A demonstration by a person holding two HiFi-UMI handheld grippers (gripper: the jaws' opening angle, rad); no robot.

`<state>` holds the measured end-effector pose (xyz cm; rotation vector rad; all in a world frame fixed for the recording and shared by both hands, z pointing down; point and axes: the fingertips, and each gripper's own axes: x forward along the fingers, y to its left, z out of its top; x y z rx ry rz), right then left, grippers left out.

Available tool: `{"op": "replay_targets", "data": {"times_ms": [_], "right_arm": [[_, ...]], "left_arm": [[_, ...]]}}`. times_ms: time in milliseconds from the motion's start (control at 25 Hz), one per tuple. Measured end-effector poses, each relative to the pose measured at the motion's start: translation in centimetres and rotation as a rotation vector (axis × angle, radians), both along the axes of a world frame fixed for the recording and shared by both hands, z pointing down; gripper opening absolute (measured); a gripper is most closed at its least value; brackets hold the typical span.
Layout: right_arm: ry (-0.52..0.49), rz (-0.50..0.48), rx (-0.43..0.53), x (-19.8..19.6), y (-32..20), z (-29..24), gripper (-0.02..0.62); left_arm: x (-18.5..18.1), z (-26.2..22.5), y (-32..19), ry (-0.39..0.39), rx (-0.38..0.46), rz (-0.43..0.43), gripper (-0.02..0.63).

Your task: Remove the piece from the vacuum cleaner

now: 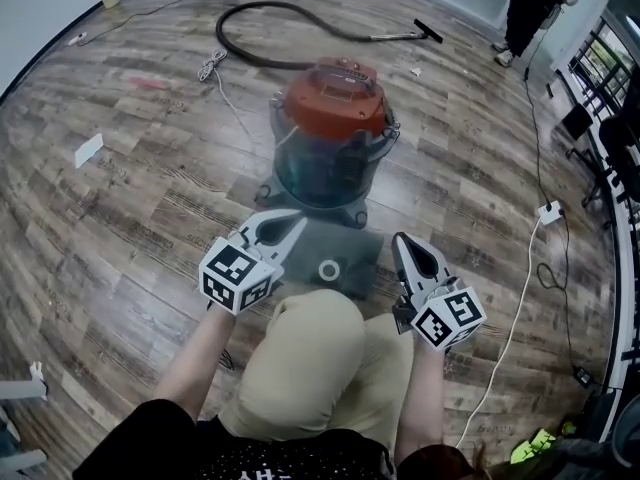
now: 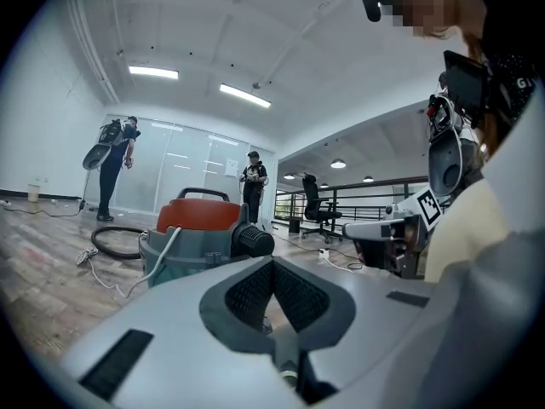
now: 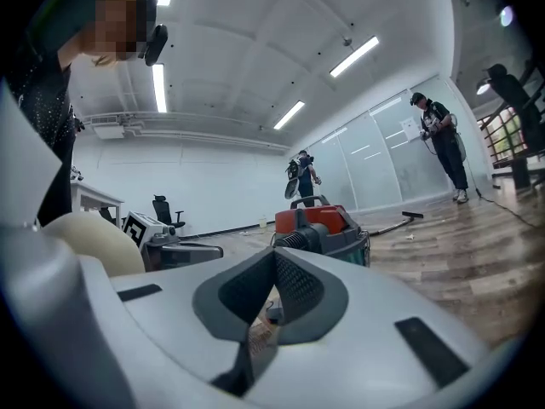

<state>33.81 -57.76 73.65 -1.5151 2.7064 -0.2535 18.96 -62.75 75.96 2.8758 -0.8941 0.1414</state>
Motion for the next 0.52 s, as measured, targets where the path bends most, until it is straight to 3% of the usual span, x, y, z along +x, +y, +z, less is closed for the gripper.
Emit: {"op": "replay_targets", "data": {"times_ms": [520], "right_arm": [[0.023, -0.011, 0.005, -0.5, 0.25, 0.01, 0.008]], "left_arm": [[-0.82, 0.38, 0.07, -0.001, -0.008, 0.001, 0.008]]}}
